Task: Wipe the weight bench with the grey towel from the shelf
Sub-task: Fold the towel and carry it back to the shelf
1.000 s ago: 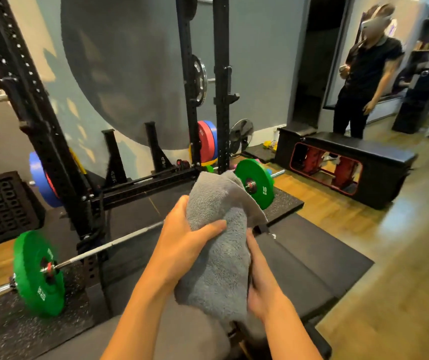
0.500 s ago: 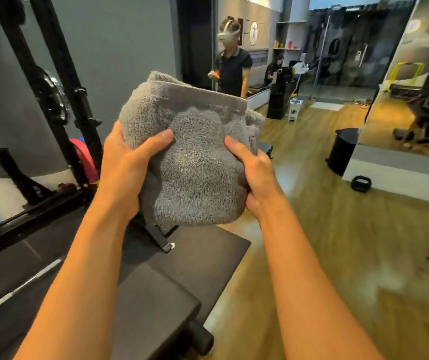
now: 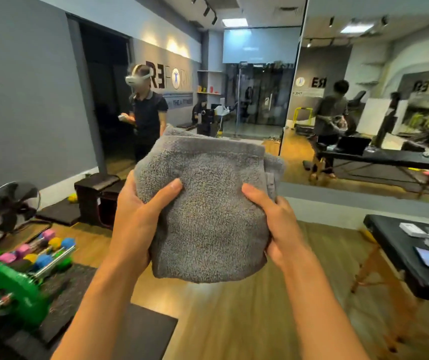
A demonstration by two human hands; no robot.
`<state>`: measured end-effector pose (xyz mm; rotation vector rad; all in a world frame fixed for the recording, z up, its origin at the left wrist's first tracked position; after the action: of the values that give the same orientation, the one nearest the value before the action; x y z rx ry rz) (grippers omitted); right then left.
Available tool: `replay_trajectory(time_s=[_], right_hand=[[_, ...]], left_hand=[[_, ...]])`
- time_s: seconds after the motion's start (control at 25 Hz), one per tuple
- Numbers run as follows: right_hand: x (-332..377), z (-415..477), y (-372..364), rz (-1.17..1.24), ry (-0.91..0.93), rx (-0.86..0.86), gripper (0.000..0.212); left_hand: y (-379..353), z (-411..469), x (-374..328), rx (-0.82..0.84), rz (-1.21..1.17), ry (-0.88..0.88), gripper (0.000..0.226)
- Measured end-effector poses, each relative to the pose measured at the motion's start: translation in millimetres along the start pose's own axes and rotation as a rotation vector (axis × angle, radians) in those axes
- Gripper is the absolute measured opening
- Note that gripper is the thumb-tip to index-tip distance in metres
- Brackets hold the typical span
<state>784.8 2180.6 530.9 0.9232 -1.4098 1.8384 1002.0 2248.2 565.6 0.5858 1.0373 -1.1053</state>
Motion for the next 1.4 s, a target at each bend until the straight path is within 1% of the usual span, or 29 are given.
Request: replay_trajectory(time_s=[0.04, 0.12, 0.2, 0.28, 0.36, 0.44, 0.48, 0.56, 0.68, 0.84, 0.96, 1.08, 1.2, 1.32, 1.4], right_hand=[[-0.7, 34.4, 20.0, -0.002, 0.011, -0.026, 0.05], [-2.1, 98.7, 47.3, -0.005, 0.015, -0.061, 0.045], [4.2, 178.2, 75.0, -0.02, 0.042, -0.108, 0.044], [20.0, 261.1, 105.1, -0.048, 0.095, -0.168, 0.042], [28.5, 338.9, 139.3, -0.071, 0.13, -0.213, 0.035], [29.9, 407.2, 169.7, -0.073, 0.157, -0.226, 0.03], [27.6, 448.8, 188.7, -0.066, 0.175, -0.234, 0.031], [21.1, 532.8, 219.1, -0.08, 0.197, -0.237, 0.036], [13.2, 685.3, 257.1, -0.074, 0.192, -0.227, 0.035], [3.5, 877.9, 274.1, -0.05, 0.178, -0.206, 0.031], [-15.6, 1037.5, 285.4, -0.064, 0.201, -0.159, 0.028], [-28.2, 1183.8, 300.8, -0.092, 0.25, -0.178, 0.025], [-24.1, 1320.8, 314.0, -0.107, 0.28, -0.182, 0.018], [-18.0, 1463.8, 334.9, -0.131, 0.308, -0.196, 0.021], [-22.9, 1551.9, 356.6, -0.129, 0.337, -0.207, 0.024]], left_hand=[[-24.9, 29.0, 22.8, 0.012, -0.033, 0.0, 0.051], [-68.9, 84.0, 60.3, 0.04, -0.078, 0.018, 0.045], [-117.7, 155.1, 98.6, 0.076, -0.134, 0.049, 0.043], [-168.2, 230.5, 135.2, 0.113, -0.156, 0.095, 0.048], [-219.8, 297.8, 174.0, 0.167, -0.166, 0.128, 0.051], [-260.8, 355.0, 210.8, 0.191, -0.171, 0.133, 0.053], [-284.7, 389.0, 235.2, 0.2, -0.172, 0.129, 0.054], [-327.2, 454.1, 278.5, 0.197, -0.16, 0.12, 0.057], [-385.3, 572.6, 342.0, 0.139, -0.162, 0.115, 0.052], [-435.5, 733.8, 407.4, 0.07, -0.147, 0.114, 0.043], [-472.3, 871.6, 472.6, 0.037, -0.132, 0.072, 0.043], [-517.2, 1008.5, 536.6, 0.078, -0.144, 0.035, 0.041], [-565.8, 1140.0, 586.3, 0.111, -0.162, 0.018, 0.04], [-623.2, 1272.5, 640.2, 0.139, -0.188, 0.013, 0.037], [-659.5, 1351.4, 682.8, 0.151, -0.206, -0.002, 0.04]])
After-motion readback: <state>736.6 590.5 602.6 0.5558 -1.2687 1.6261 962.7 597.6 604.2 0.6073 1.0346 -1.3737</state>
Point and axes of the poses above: each hand's wrist, its own z-axis towards the middle knuckle, its own y-axis out of the back of the hand, x = y × z, the point moved 9 cm from there along z, towards the middle knuckle, and after that the axes turned 11 degrees about z, right-handed, at the moved point
